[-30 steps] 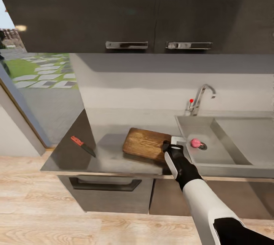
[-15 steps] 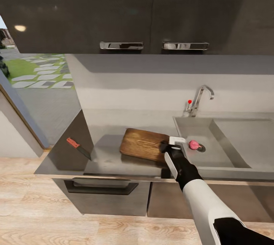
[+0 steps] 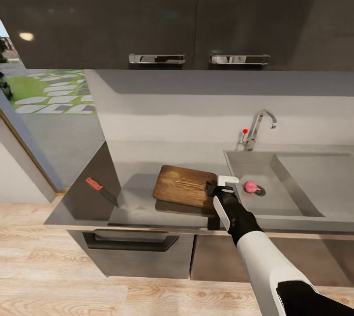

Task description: In the kitchen, take the Vidalia onion out of the sink, dice it on the chopping board with the paring knife, put the diced onion into the bowl on the countertop, then place both the paring knife and the chopping board into the sink.

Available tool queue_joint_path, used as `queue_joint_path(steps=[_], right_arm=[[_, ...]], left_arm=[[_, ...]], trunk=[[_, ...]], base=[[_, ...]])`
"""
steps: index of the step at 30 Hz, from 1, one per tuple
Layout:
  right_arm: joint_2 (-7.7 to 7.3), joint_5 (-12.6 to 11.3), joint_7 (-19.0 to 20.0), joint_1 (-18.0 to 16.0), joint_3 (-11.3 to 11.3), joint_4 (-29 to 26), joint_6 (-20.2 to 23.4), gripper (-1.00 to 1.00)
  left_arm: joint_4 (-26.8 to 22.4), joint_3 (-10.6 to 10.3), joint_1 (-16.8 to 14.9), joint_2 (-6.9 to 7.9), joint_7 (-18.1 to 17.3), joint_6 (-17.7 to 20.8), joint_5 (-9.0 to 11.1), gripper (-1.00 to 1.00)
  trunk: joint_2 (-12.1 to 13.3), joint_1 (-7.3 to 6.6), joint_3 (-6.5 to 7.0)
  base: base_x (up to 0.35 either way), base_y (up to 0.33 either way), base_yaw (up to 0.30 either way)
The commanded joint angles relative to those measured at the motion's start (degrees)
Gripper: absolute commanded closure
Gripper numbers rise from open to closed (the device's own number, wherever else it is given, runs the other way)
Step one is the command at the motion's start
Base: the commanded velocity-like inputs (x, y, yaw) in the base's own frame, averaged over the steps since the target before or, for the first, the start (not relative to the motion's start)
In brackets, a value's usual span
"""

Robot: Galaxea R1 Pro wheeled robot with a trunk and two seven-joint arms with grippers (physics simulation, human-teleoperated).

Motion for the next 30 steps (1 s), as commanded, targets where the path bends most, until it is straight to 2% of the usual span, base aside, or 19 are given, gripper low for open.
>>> queue_joint_path(steps=[1, 7, 20, 26, 30], right_arm=[[0.01, -0.3, -0.3, 0.0, 0.1, -0.1, 0.3, 1.00], [0.00, -0.2, -0.3, 0.0, 0.1, -0.1, 0.3, 1.00], [0.01, -0.2, -0.4, 0.0, 0.2, -0.1, 1.0, 1.00], [0.01, -0.1, -0.4, 0.0, 2.5, 0.0, 1.1, 1.00], [0.01, -0.1, -0.4, 0.0, 3.1, 0.0, 1.1, 1.00]], left_arm=[[-0.1, 0.0, 0.0, 0.02, 0.0, -0.1, 0.0, -1.00], [-0.1, 0.0, 0.0, 0.01, 0.0, -0.1, 0.0, -1.00], [-0.1, 0.0, 0.0, 0.01, 0.0, -0.1, 0.0, -1.00], [-0.1, 0.0, 0.0, 0.04, 0.0, -0.1, 0.0, -1.00], [-0.1, 0.0, 0.0, 0.06, 0.0, -0.1, 0.0, -1.00]], trunk=[[-0.1, 0.03, -0.10], [-0.1, 0.03, -0.10], [-0.1, 0.03, -0.10], [-0.1, 0.03, -0.10], [-0.1, 0.03, -0.10]], base=[[0.000, 0.000, 0.000], [0.027, -0.019, 0.000], [0.126, -0.127, 0.000], [0.008, -0.008, 0.000], [0.000, 0.000, 0.000]])
